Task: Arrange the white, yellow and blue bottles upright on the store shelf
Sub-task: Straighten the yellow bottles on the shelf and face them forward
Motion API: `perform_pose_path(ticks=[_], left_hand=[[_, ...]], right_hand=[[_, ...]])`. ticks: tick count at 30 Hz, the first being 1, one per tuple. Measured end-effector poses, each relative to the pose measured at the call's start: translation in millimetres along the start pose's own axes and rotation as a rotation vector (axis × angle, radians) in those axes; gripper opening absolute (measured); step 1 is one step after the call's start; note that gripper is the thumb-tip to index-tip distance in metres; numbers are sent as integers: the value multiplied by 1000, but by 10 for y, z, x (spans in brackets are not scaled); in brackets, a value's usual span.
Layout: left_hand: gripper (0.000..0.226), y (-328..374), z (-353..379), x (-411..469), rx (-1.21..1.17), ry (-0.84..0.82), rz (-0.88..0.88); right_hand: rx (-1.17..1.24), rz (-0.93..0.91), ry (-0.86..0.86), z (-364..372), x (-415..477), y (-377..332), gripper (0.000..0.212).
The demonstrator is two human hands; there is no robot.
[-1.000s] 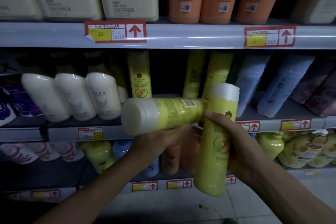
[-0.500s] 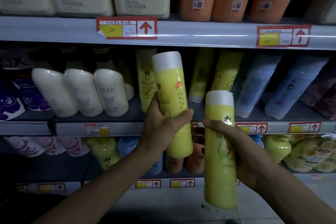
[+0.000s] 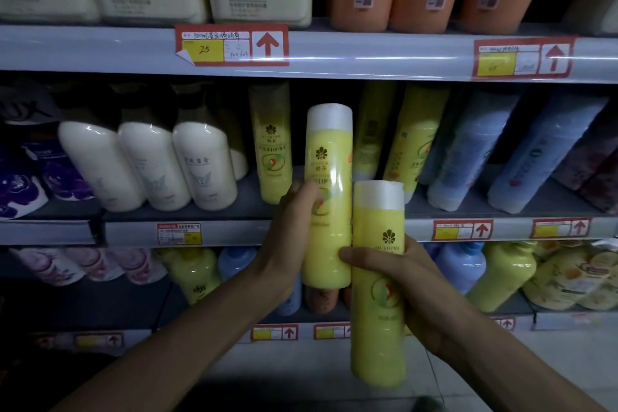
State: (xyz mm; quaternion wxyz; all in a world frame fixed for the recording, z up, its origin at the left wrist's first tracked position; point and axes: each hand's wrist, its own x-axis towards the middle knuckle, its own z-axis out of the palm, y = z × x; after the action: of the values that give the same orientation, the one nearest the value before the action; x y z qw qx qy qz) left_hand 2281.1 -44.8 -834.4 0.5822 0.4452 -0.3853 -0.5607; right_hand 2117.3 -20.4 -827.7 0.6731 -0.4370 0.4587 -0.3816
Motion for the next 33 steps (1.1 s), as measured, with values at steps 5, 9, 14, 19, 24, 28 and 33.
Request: perform_pose_path(ticks=[5, 9, 14, 19, 24, 28, 33], left_hand=[[29, 69, -92, 20, 84, -144, -3], [38, 135, -152, -7, 194, -235, 48], [54, 138, -167, -66, 221, -210, 119], [68, 81, -133, -114, 255, -127, 167], [63, 88, -101, 46, 265, 19, 209], [69, 66, -61, 244, 287, 102, 290], [68, 7, -6, 482, 301, 145, 377]], right_hand=[[112, 27, -6, -31, 19, 2, 45], [97, -11, -21, -53, 16, 7, 46], [52, -80, 22, -75, 17, -32, 38], [3, -139, 81, -104, 47, -100, 37], [-96, -105, 206, -94, 86, -53, 34], [-122, -81, 255, -96, 57, -63, 32], [-106, -64, 273, -135, 9, -111, 31]])
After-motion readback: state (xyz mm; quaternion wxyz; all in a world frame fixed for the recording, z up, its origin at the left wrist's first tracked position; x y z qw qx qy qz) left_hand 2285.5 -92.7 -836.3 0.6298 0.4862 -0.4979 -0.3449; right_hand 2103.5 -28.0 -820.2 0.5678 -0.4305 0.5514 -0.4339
